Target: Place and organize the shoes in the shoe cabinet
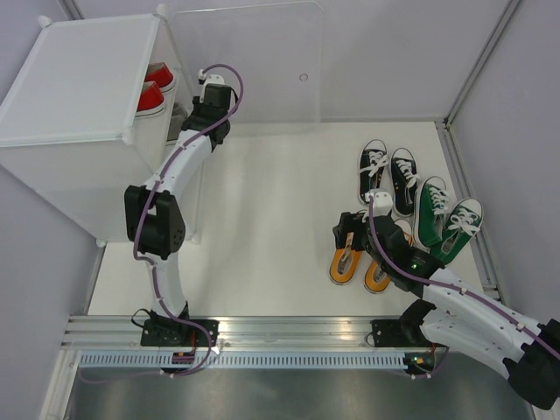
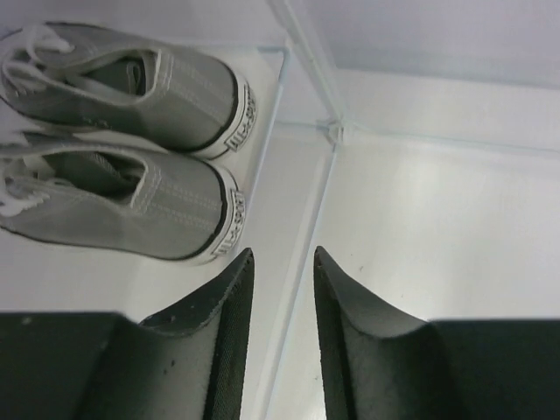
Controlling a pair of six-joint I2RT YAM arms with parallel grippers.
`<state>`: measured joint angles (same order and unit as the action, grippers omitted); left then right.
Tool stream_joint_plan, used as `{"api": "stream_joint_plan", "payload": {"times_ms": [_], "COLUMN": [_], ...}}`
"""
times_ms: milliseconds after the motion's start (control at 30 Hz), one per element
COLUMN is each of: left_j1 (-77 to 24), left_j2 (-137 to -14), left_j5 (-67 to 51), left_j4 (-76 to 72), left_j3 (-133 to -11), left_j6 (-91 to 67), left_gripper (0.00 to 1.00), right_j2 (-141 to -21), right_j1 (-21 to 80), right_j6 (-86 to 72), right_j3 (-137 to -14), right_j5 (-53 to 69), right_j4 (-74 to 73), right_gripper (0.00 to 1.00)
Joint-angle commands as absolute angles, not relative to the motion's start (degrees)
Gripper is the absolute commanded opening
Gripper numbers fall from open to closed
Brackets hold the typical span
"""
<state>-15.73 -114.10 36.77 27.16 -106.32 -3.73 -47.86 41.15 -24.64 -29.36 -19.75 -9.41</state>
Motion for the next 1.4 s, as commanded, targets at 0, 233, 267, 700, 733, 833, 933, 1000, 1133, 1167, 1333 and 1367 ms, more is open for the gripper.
{"api": "stream_joint_plan", "payload": {"times_ms": [0,233,267,700,733,833,933,1000,1133,1167,1333,1367], "left_j1": [-13.98,-11.16,-10.99,-5.98,-5.98,-6.06,-6.33,-7.29,-10.01,-10.37,-10.9,-10.9], "left_j2": [-117.5,-120.06,-120.32,-120.76,-120.85,-120.94,-120.85,-120.33,-117.87,-117.25,-116.1,-116.28], "left_j5": [34.01,33.92,33.93,38.67,38.93,34.83,31.48,30.76,31.2,31.29,30.68,29.98], "left_j4": [26.45,27.42,27.42,27.77,27.77,27.77,27.77,27.77,27.51,27.51,26.72,25.67], "left_j3": [-110.91,-111.53,-111.45,-112.5,-112.76,-113.11,-113.38,-113.2,-111.19,-110.05,-108.89,-109.51], "left_j6": [-0.97,-1.41,-1.32,-2.64,-2.55,-2.64,-3.43,-3.51,-3.69,-4.3,-4.93,-4.75], "left_gripper": [0.36,0.29,0.29,0.29,0.3,0.36,0.45,0.51,0.63,0.64,0.67,0.67], "right_j2": [-48.16,-48.25,-48.34,-48.69,-48.78,-48.87,-49.22,-49.48,-49.57,-49.57,-49.4,-49.48], "right_j1": [41.4,41.4,41.4,41.4,41.4,41.4,41.4,41.4,41.4,41.4,41.4,41.4], "right_j6": [-24.7,-24.7,-24.78,-24.78,-24.79,-24.79,-24.79,-24.79,-24.7,-24.7,-24.79,-24.79], "right_j3": [-29.27,-29.18,-29.18,-29.18,-29.18,-29.18,-29.27,-29.35,-29.44,-29.44,-29.44,-29.44], "right_j5": [-19.86,-19.69,-19.6,-19.6,-19.6,-19.6,-19.6,-19.6,-19.69,-19.69,-19.6,-19.6], "right_j4": [-6.94,-6.86,-6.86,-6.77,-6.77,-6.77,-6.68,-6.68,-6.86,-6.77,-6.94,-6.94], "right_gripper": [0.91,0.91,0.91,0.91,0.91,0.91,0.91,0.9,0.9,0.9,0.9,0.9]}}
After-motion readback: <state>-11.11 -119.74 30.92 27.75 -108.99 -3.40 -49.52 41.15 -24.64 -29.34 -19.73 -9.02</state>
